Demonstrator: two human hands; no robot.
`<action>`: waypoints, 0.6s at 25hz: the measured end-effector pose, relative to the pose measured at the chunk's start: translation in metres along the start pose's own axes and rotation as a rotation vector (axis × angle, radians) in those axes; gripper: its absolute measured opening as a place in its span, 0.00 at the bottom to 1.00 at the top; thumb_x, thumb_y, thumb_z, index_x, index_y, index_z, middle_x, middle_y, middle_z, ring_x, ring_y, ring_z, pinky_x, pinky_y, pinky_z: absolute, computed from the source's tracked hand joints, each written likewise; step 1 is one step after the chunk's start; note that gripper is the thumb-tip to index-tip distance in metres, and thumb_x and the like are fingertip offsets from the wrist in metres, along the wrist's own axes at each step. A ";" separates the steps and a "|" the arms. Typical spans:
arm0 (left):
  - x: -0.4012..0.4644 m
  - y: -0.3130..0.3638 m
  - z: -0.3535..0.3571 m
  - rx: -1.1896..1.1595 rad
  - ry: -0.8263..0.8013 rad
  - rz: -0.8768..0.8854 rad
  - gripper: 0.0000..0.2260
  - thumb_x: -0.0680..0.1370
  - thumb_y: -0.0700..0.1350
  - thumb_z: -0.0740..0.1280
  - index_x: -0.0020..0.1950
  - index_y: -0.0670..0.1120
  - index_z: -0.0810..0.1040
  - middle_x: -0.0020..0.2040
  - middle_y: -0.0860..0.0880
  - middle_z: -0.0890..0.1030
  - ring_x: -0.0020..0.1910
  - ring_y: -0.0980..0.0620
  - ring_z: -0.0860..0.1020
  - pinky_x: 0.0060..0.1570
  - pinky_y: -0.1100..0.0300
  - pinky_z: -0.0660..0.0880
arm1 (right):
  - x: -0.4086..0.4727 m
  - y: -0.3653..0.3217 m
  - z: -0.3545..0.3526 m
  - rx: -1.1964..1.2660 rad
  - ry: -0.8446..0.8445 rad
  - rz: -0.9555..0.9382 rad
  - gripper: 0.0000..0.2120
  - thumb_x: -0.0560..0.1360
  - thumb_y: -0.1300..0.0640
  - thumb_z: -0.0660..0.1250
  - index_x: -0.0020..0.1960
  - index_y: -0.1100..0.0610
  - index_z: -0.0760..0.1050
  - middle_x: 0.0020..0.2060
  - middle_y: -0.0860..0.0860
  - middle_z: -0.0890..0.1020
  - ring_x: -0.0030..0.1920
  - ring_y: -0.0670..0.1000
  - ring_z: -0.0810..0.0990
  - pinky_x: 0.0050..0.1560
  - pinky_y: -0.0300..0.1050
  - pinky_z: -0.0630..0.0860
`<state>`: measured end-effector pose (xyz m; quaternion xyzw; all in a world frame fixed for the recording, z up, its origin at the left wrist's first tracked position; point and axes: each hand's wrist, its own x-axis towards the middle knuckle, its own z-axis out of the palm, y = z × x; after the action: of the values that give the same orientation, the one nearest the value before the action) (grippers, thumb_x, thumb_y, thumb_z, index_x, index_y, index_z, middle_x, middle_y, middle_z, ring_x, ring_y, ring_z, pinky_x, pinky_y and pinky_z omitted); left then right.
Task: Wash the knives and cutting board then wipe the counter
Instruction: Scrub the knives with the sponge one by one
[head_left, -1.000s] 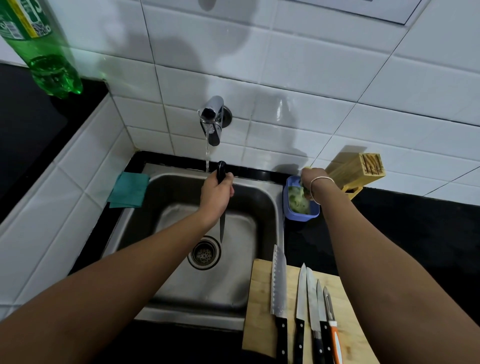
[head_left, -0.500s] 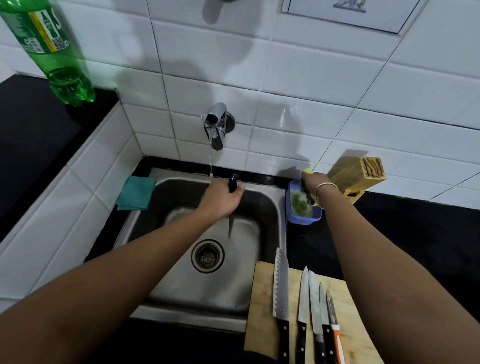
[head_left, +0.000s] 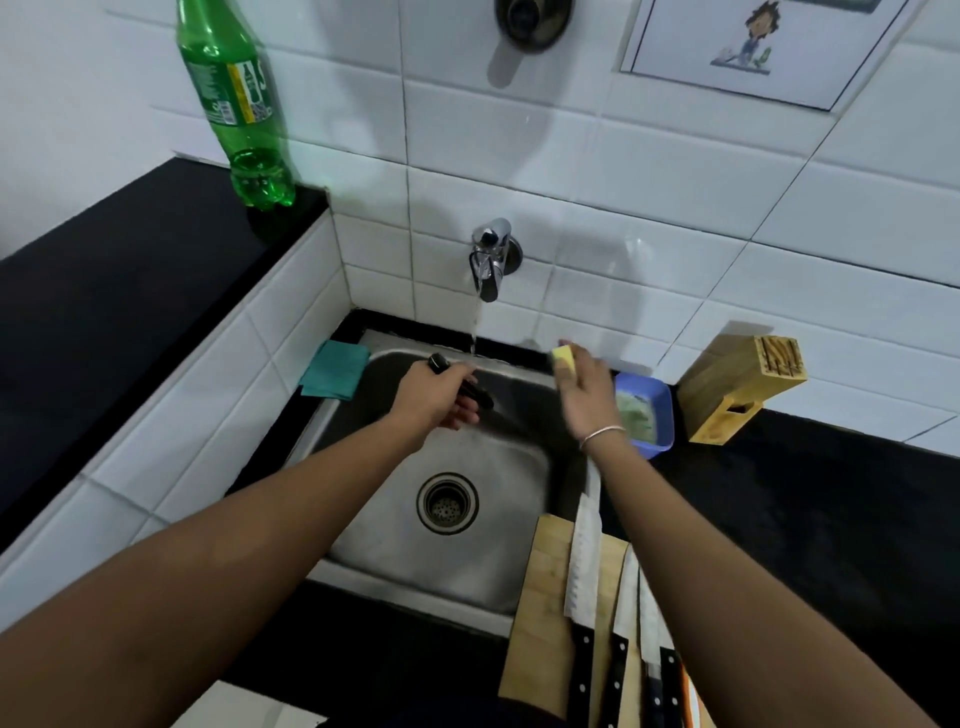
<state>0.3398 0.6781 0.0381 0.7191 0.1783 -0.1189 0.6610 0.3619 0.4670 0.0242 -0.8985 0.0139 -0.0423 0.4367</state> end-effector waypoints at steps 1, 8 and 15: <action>-0.004 -0.003 -0.005 -0.065 -0.031 0.026 0.14 0.81 0.47 0.64 0.54 0.35 0.81 0.36 0.38 0.84 0.31 0.45 0.83 0.26 0.60 0.74 | -0.015 -0.009 0.016 -0.046 -0.059 -0.119 0.19 0.83 0.51 0.57 0.73 0.54 0.70 0.61 0.60 0.74 0.62 0.56 0.70 0.63 0.42 0.63; -0.028 -0.025 -0.028 -0.224 -0.211 0.230 0.10 0.81 0.39 0.62 0.52 0.36 0.82 0.37 0.35 0.82 0.32 0.43 0.81 0.32 0.57 0.78 | -0.040 0.002 0.040 -0.268 -0.022 0.059 0.19 0.82 0.57 0.58 0.72 0.53 0.72 0.62 0.61 0.74 0.62 0.63 0.69 0.65 0.50 0.64; -0.040 -0.023 -0.036 -0.253 -0.249 0.349 0.11 0.82 0.38 0.61 0.53 0.36 0.83 0.38 0.35 0.82 0.34 0.43 0.81 0.33 0.57 0.80 | -0.054 -0.003 0.028 -0.270 0.068 -0.168 0.20 0.82 0.57 0.58 0.73 0.54 0.70 0.62 0.60 0.75 0.62 0.60 0.69 0.63 0.49 0.65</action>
<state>0.2918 0.7113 0.0374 0.6303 -0.0181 -0.0675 0.7732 0.3107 0.4944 0.0063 -0.9451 -0.0410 -0.1071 0.3061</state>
